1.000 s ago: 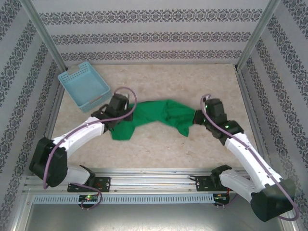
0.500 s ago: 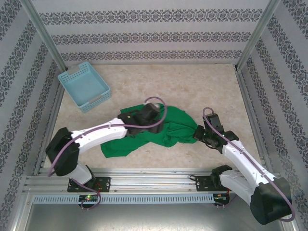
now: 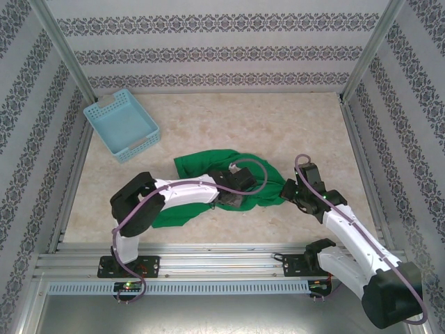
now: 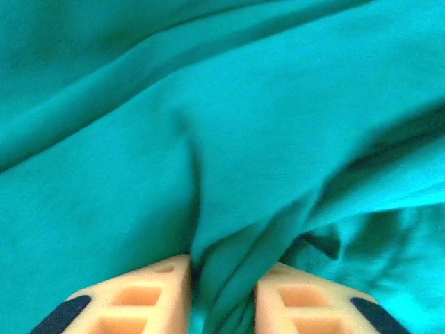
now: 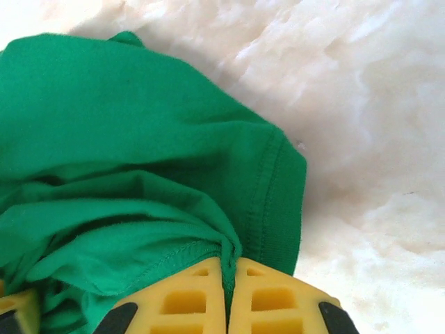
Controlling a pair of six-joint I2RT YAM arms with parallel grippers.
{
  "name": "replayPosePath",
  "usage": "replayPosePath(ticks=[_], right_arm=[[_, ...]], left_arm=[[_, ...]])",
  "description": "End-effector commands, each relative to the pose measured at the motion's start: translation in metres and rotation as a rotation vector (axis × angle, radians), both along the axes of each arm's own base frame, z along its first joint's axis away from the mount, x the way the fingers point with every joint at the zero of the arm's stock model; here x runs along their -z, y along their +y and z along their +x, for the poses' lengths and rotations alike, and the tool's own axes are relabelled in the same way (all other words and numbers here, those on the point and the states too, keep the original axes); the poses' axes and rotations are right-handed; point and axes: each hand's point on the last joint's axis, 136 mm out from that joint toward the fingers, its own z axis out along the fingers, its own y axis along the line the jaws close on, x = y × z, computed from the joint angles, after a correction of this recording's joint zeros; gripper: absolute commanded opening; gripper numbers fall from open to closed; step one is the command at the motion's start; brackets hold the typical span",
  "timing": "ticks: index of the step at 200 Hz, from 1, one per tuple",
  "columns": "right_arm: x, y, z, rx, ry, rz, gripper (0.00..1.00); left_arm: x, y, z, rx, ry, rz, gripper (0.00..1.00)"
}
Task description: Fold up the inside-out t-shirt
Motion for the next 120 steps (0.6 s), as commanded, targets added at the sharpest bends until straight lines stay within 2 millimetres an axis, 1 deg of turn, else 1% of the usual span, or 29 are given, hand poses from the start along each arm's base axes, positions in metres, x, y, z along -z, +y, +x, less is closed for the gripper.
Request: replayPosePath(ticks=[1,17,33,44,55,68,76,91,120], right_arm=[[-0.006,-0.018,0.01,0.053,-0.015,-0.055,0.0],[-0.009,-0.024,0.016,0.065,-0.022,-0.043,0.0],[-0.019,-0.025,0.026,0.069,-0.055,-0.032,0.0],[-0.029,-0.025,0.032,0.064,-0.083,-0.033,0.0],[-0.035,-0.025,0.038,0.056,-0.101,-0.038,0.0],[-0.037,-0.025,0.041,0.051,-0.098,-0.045,0.0],[-0.035,-0.025,0.041,0.049,-0.086,-0.05,0.0],[-0.026,-0.027,0.04,0.053,-0.061,-0.056,0.0],[-0.012,-0.03,0.04,0.06,-0.018,-0.052,0.0]], left_arm=[[-0.014,0.033,0.013,-0.084,-0.041,-0.031,0.17],[-0.026,0.053,0.023,-0.127,-0.073,-0.08,0.1],[-0.048,0.068,0.039,-0.157,-0.115,-0.159,0.05],[-0.064,0.075,0.048,-0.165,-0.145,-0.216,0.02],[-0.079,0.078,0.054,-0.166,-0.179,-0.256,0.0],[-0.089,0.072,0.054,-0.134,-0.199,-0.299,0.0],[-0.089,0.066,0.052,-0.116,-0.185,-0.329,0.0],[-0.083,0.052,0.044,-0.085,-0.15,-0.384,0.0],[-0.068,0.032,0.023,-0.033,-0.109,-0.43,0.0]])
